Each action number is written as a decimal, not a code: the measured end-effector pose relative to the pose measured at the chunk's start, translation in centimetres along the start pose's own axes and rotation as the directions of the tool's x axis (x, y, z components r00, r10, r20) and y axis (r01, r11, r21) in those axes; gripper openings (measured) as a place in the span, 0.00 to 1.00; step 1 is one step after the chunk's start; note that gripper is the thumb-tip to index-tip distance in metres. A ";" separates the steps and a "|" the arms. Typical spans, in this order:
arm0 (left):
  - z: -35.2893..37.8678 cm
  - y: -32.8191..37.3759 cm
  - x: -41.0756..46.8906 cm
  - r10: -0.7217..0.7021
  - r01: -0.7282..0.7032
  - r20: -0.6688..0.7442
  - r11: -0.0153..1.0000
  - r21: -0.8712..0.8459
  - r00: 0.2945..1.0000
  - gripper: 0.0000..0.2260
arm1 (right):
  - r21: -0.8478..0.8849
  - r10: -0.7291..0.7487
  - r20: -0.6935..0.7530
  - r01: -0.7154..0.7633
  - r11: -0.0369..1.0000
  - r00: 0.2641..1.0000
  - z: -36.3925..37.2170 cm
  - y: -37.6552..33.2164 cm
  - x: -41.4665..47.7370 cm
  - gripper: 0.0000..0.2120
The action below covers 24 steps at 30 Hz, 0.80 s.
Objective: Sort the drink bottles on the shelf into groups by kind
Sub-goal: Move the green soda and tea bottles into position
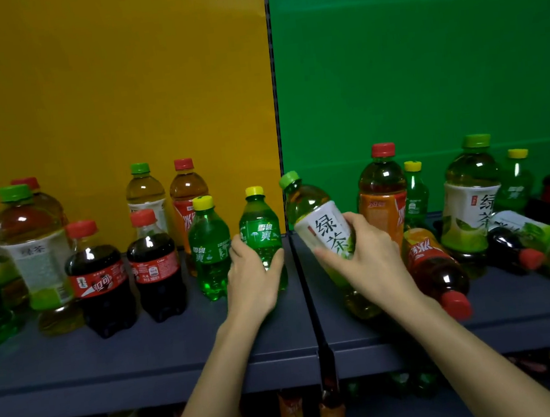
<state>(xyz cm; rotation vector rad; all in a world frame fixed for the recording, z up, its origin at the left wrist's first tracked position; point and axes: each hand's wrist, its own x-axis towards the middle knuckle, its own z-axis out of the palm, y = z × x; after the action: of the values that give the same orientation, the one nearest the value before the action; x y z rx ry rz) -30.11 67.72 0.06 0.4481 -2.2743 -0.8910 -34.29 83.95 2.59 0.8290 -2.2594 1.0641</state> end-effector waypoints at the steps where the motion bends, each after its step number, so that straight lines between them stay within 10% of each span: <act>1: -0.2 -0.1 -0.2 0.008 -0.009 -0.008 1.000 -0.017 1.000 0.34 | 0.081 0.026 -0.027 -0.024 0.996 0.999 0.4 0.0 -0.1 0.25; 10: -1.6 -1.6 -1.7 0.065 -0.067 -0.019 0.991 -0.120 0.998 0.34 | 0.530 0.143 -0.009 -0.117 0.840 0.990 3.4 -0.1 -0.8 0.28; 24: -1.0 -2.3 -1.8 0.096 -0.097 -0.051 0.995 -0.025 0.994 0.38 | 0.515 0.154 0.065 -0.165 0.841 0.986 4.6 0.2 -0.2 0.35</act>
<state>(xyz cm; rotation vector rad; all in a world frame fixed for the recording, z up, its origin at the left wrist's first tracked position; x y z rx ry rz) -27.93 66.56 -1.85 0.3419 -2.2155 -0.8521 -35.17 80.38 -0.25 0.8644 -2.1047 1.8048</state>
